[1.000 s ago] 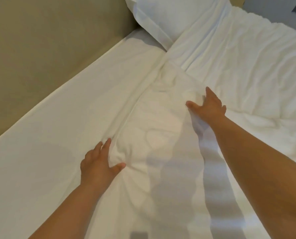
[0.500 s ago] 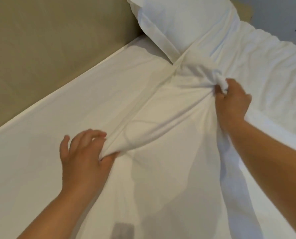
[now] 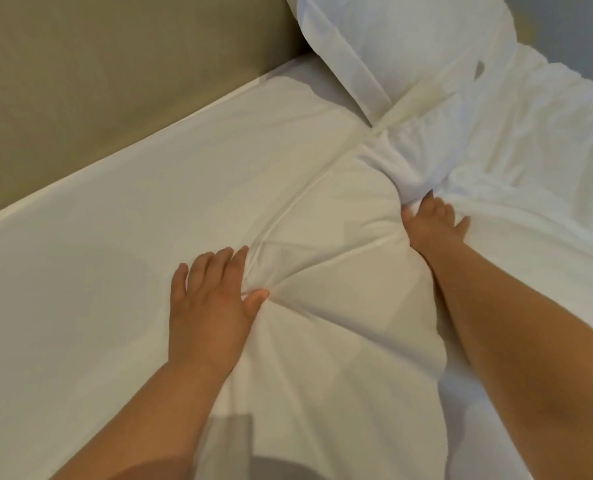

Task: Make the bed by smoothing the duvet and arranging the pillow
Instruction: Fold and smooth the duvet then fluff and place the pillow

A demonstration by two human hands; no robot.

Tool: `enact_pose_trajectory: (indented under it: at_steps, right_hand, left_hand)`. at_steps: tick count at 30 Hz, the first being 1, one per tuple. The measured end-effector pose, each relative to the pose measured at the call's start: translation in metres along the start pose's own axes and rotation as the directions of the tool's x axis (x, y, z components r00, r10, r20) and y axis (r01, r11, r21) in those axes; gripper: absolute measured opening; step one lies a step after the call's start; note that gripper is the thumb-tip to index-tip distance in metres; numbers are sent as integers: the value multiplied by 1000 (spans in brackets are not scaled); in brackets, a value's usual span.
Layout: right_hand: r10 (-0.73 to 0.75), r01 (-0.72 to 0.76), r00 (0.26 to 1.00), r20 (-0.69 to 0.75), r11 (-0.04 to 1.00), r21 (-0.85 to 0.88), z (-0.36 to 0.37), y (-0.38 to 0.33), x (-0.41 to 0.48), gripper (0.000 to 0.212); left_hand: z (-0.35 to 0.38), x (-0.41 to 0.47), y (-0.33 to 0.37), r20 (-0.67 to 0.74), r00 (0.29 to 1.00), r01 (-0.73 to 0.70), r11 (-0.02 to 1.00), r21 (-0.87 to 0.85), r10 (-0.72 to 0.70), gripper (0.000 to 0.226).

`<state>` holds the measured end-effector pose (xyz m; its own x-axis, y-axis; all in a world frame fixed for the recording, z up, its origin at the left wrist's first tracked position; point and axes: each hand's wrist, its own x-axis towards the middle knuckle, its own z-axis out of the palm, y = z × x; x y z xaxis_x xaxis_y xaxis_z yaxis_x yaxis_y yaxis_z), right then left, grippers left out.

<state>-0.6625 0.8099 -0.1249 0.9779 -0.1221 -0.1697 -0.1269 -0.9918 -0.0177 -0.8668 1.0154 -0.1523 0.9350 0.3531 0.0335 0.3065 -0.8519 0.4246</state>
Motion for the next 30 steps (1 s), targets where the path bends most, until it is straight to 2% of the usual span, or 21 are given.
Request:
enact_pose_trajectory:
  at_steps: [2,6,8,9,10,12,13,15,18,20,22,24,25,26,27,28,29,30]
  right_hand:
    - [-22,23,1000,-5,999,45,-9,4,-5,63]
    - [-95,127,978,-185,977,173,-24,13,-62,67]
    - [-140,187,965,-224,960,207,-27,32,-112,73]
    - [-163,212,958,-238,957,197,-24,46,-140,78]
    - [-177,222,957,-229,957,186,-18,60,-169,81]
    - [-174,194,973,-149,972,132,-1,89,-213,84]
    - [-181,186,981,-71,980,70,10,102,-225,83]
    - [-186,186,982,-30,983,-6,26,114,-231,77]
    - [-215,211,974,-70,976,-61,29,121,-223,75]
    - [-241,234,967,-81,968,-93,26,142,-224,76]
    - [-221,205,972,-84,965,-166,24,193,-243,76]
    - [-89,62,990,-112,973,-224,16,266,-282,68]
    - [53,-64,997,-56,972,-226,10,311,-309,63]
    - [254,-235,966,44,938,-256,4,357,-340,59]
    - [468,-410,869,160,862,-297,-5,405,-372,55]
    - [618,-538,752,230,777,-327,-10,447,-404,53]
    - [703,-619,657,272,709,-338,-16,476,-435,52]
    - [749,-690,609,260,663,-291,-19,494,-461,51]
  left_hand:
    - [-6,2,3,52,998,36,999,29,-38,61]
    - [-30,-3,16,93,991,80,990,119,-91,62]
    - [-43,-25,26,-1,999,36,996,80,-36,58]
    - [-46,-44,35,-103,993,-51,998,23,53,54]
    - [-48,-65,47,-130,985,-126,989,-72,116,49]
    - [-42,-111,69,-25,959,-275,912,-303,281,43]
    - [-33,-131,74,52,935,-314,890,-331,350,46]
    - [-14,-157,77,170,901,-360,908,-214,398,51]
    - [8,-162,67,274,895,-363,932,-11,352,59]
    - [11,-159,66,326,889,-347,938,21,322,62]
    - [7,-160,68,374,870,-356,934,26,321,63]
    - [8,-162,68,373,866,-396,912,108,332,68]
    - [10,-163,69,365,868,-410,900,149,336,71]
    - [10,-165,73,336,880,-411,893,183,336,72]
    - [9,-165,77,312,894,-396,893,215,321,68]
    - [4,-165,84,258,918,-366,892,264,300,61]
    - [2,-166,91,295,922,-338,891,303,249,58]
    - [2,-169,98,322,920,-324,898,297,225,57]
